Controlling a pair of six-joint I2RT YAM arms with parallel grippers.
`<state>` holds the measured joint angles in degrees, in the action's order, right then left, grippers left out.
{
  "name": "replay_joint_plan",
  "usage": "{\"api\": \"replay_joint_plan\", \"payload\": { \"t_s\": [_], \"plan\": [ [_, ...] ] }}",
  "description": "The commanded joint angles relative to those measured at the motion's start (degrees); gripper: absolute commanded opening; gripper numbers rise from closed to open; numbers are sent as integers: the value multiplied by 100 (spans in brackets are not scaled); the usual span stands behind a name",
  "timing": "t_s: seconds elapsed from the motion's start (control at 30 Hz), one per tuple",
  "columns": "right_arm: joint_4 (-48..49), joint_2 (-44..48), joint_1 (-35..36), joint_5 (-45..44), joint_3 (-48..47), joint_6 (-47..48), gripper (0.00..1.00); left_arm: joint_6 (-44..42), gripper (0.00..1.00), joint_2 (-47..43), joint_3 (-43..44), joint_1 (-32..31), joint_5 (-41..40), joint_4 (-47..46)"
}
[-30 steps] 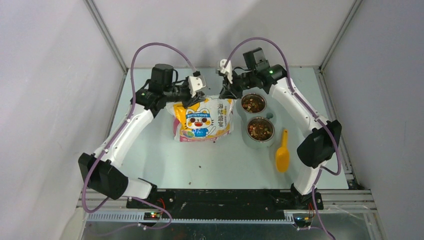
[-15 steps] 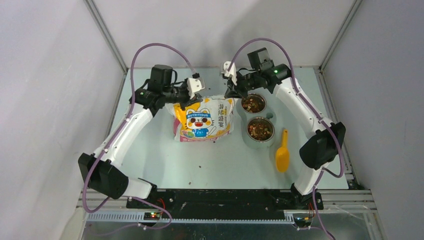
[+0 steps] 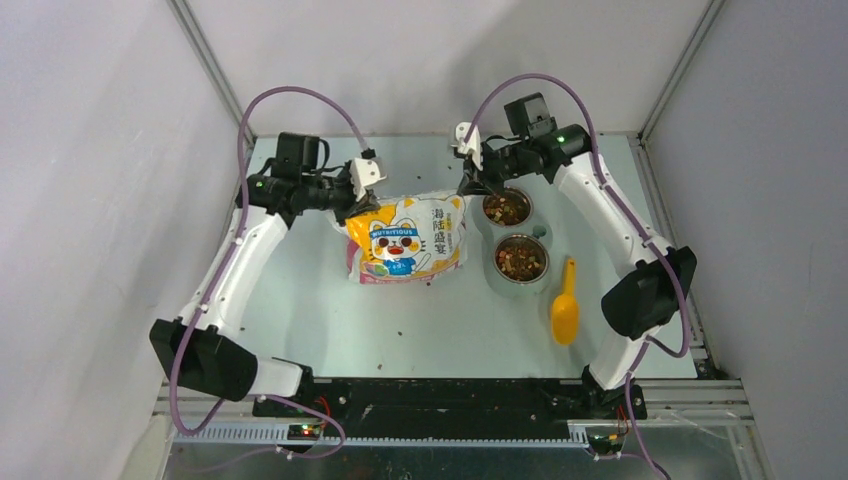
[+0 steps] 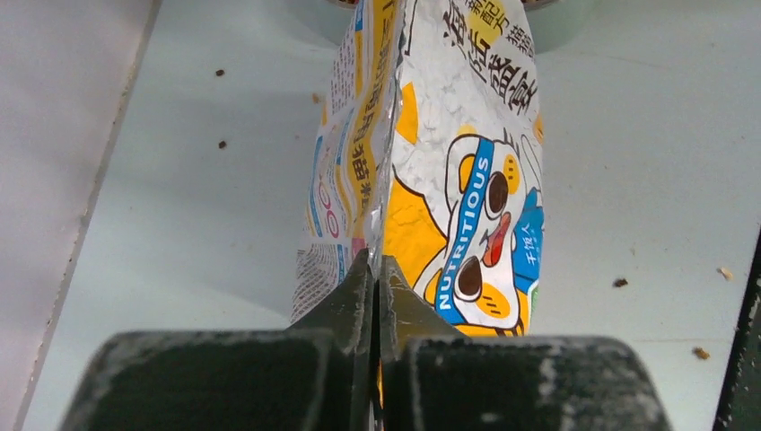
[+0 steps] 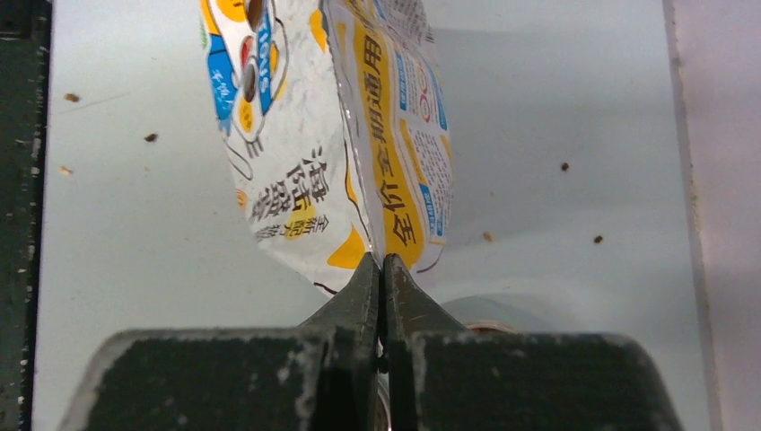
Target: Serve the pet food
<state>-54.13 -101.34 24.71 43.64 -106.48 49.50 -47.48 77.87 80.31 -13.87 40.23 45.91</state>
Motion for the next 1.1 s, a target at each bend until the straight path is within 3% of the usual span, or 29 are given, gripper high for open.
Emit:
{"api": "replay_joint_plan", "payload": {
  "t_s": [0.0, 0.07, 0.1, 0.13, 0.23, 0.33, 0.4, 0.43, 0.47, 0.5, 0.57, 0.7, 0.73, 0.77, 0.8, 0.83, 0.9, 1.0, 1.03, 1.07],
  "plan": [
    [-621, 28, -289, -372, -479, 159, 0, -799, 2, 24, 506, 641, -643, 1644],
    [-618, -2, -291, -384, -536, 101, 5, -715, 18, 72, 523, 761, -751, 1716],
    [-595, -5, -287, -411, -531, 66, 11, -704, 19, 29, 482, 793, -757, 1687],
    [-567, -6, -284, -432, -532, 49, 16, -693, 17, -16, 361, 852, -776, 1571],
    [-659, -56, -284, -450, -585, 103, 0, -654, 6, -277, 125, 902, -834, 1274],
    [-755, -80, -298, -415, -638, 134, 0, -629, 0, -356, 36, 985, -738, 1229],
    [-719, -78, -293, -468, -631, 52, 10, -522, 1, -330, 51, 1006, -725, 1211],
    [-655, -74, -294, -495, -618, 8, 18, -479, 9, -337, 49, 1007, -726, 1193],
    [-623, -77, -297, -562, -610, -63, 20, -322, 15, -344, 18, 1009, -746, 1071],
    [-600, -83, -301, -586, -609, -80, 9, -252, 11, -400, -12, 1013, -772, 914],
    [-706, -108, -353, -523, -677, -55, 0, -179, 1, -465, -65, 1070, -739, 833],
    [-895, -209, -484, -254, -891, -290, 0, 44, 0, -427, 22, 1240, -679, 845],
    [-842, -213, -493, -282, -890, -348, 0, 102, 4, -423, 29, 1265, -685, 817],
    [-791, -203, -502, -315, -869, -494, 9, 238, 17, -431, 11, 1299, -760, 725],
    [-711, -189, -502, -385, -821, -547, 12, 292, 20, -454, -53, 1321, -801, 668],
    [-690, -182, -502, -410, -795, -590, 14, 378, 16, -477, -100, 1351, -875, 543],
    [-683, -163, -508, -440, -735, -636, 1, 528, 2, -539, -252, 1456, -911, 428],
    [-645, -78, -557, -340, -604, -783, 0, 577, 0, -598, -351, 1598, -719, 423],
    [-587, -43, -565, -385, -480, -915, 5, 612, 3, -615, -390, 1611, -710, 412],
    [-466, 38, -568, -423, -418, -1025, 16, 759, 16, -628, -418, 1612, -738, 298]
  ]
}}
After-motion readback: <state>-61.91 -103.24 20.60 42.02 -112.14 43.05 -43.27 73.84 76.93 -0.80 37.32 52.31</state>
